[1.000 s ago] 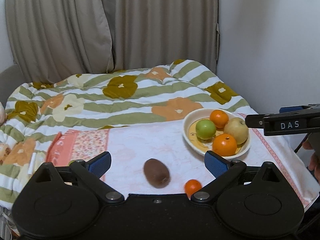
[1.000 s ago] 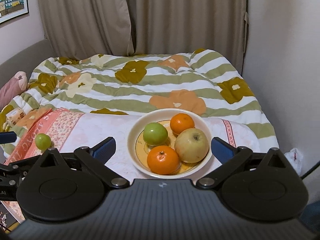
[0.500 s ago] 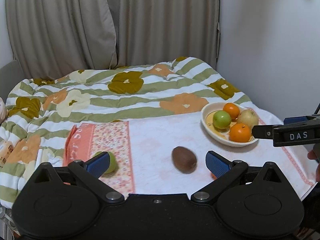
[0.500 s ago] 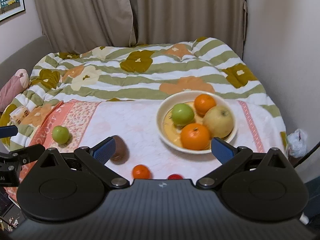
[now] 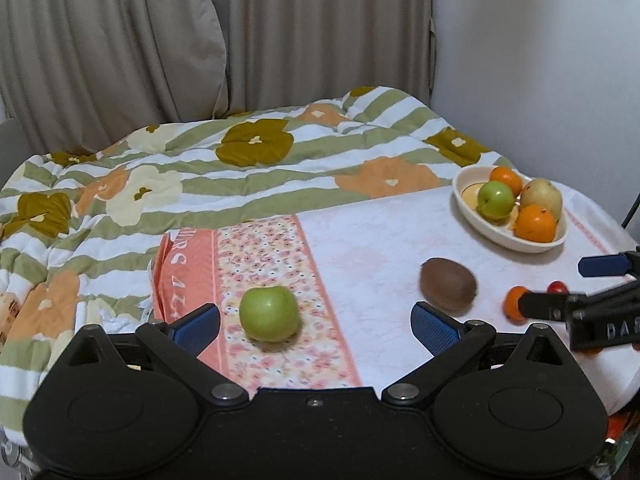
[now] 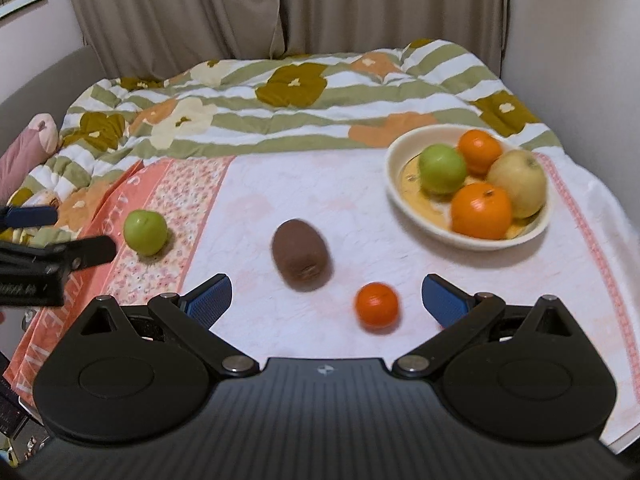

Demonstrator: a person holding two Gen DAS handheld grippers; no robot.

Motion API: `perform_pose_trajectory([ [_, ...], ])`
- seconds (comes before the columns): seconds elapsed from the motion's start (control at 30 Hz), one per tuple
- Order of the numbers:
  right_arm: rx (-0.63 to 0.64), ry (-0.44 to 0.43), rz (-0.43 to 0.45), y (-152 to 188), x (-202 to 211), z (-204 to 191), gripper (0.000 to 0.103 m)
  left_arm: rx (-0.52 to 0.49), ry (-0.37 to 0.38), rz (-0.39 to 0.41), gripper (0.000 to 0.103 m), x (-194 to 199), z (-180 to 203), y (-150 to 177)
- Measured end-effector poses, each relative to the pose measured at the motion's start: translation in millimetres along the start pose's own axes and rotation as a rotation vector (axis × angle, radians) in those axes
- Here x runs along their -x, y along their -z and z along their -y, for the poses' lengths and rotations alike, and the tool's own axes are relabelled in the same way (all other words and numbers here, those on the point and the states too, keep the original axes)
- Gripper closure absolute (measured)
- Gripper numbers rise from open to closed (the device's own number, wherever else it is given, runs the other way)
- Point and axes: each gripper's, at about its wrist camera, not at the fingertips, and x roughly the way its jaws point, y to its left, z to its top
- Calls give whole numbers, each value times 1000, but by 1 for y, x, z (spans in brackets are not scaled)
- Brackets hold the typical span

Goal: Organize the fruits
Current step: 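Grasp the green apple with the left tool while the right tool grasps the brown kiwi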

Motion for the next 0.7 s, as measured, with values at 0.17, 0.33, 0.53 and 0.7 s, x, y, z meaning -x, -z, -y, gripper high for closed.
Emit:
perform_pose_trajectory([
  [0.17,-10,-3,-13,7,-23,-21,0,-35,-6,-25,1,-29,-18,-1],
  [0.33,-55,17,-7,10,-43,-35,0,-53,-4,-72,2,-58,-29,1],
  [0.53,-90,48,12,16,-59,-50,0,-82,22,-119,13,-88,-33,5],
  [0.7,-97,69,10,16,-70,-54,0,-86,32,-135,23,-99,-35,7],
])
